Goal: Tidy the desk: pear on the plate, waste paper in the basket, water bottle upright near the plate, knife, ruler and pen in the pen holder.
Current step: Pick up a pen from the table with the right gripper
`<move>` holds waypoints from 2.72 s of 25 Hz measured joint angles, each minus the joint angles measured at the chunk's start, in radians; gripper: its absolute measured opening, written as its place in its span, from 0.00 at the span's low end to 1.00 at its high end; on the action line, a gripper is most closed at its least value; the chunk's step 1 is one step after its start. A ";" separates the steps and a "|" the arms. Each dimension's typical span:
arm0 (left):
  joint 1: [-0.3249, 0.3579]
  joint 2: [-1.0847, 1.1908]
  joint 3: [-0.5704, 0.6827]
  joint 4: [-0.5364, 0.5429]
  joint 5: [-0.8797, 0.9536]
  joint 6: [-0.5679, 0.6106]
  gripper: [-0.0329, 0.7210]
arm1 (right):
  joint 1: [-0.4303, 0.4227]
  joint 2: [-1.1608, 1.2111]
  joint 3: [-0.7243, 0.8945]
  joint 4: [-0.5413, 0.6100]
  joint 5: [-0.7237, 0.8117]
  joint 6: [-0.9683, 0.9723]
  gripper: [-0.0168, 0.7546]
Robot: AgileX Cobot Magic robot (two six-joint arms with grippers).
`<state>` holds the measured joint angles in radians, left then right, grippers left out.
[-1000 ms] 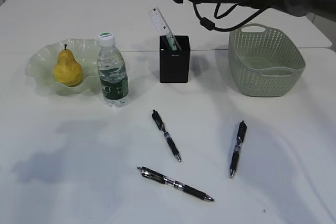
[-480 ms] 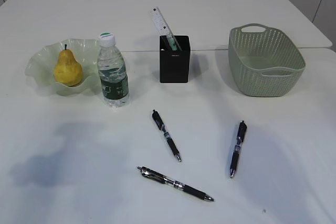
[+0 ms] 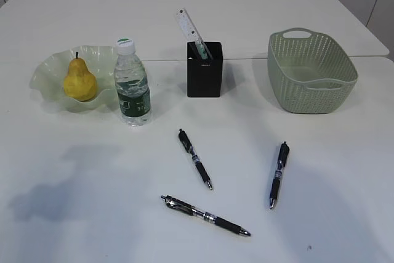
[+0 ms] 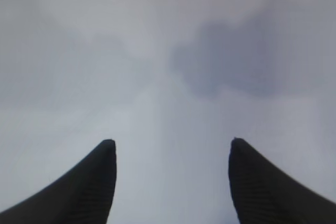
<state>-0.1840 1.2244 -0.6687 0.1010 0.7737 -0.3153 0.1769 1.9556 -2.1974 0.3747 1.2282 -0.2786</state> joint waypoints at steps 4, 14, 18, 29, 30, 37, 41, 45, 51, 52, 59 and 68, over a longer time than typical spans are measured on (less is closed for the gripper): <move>0.000 0.000 0.000 0.000 0.001 0.019 0.67 | 0.004 -0.046 -0.002 -0.060 0.024 0.083 0.55; 0.000 0.000 0.000 -0.008 0.008 0.045 0.67 | 0.096 -0.201 0.246 -0.174 0.027 0.157 0.55; 0.000 0.000 0.000 -0.012 0.010 0.045 0.67 | 0.099 -0.253 0.399 -0.188 0.027 0.178 0.55; 0.000 0.000 0.000 -0.018 0.010 0.046 0.67 | 0.099 -0.292 0.746 -0.238 0.020 0.279 0.55; 0.000 0.000 0.000 -0.018 0.010 0.046 0.67 | 0.099 -0.292 0.770 -0.238 0.018 0.293 0.55; 0.000 0.000 0.000 -0.024 0.010 0.046 0.67 | 0.099 -0.274 0.814 -0.280 -0.056 0.486 0.55; 0.000 0.000 0.000 -0.024 0.010 0.047 0.67 | 0.099 -0.223 0.814 -0.283 -0.091 0.552 0.55; 0.000 0.000 0.000 -0.025 0.010 0.047 0.67 | 0.099 -0.157 0.814 -0.283 -0.122 0.603 0.55; 0.000 0.000 0.000 -0.025 0.008 0.047 0.67 | 0.099 -0.070 0.814 -0.283 -0.169 0.665 0.55; 0.000 0.000 0.000 -0.025 0.008 0.047 0.67 | 0.099 -0.057 0.814 -0.283 -0.177 0.667 0.55; 0.000 0.000 0.000 -0.025 0.006 0.048 0.67 | 0.099 0.022 0.814 -0.295 -0.230 0.698 0.55; 0.000 0.000 0.000 -0.025 0.004 0.048 0.67 | 0.085 0.078 0.814 -0.327 -0.283 0.783 0.55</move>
<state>-0.1840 1.2244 -0.6689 0.0762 0.7781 -0.2673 0.2618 2.0337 -1.3836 0.0479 0.9452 0.5044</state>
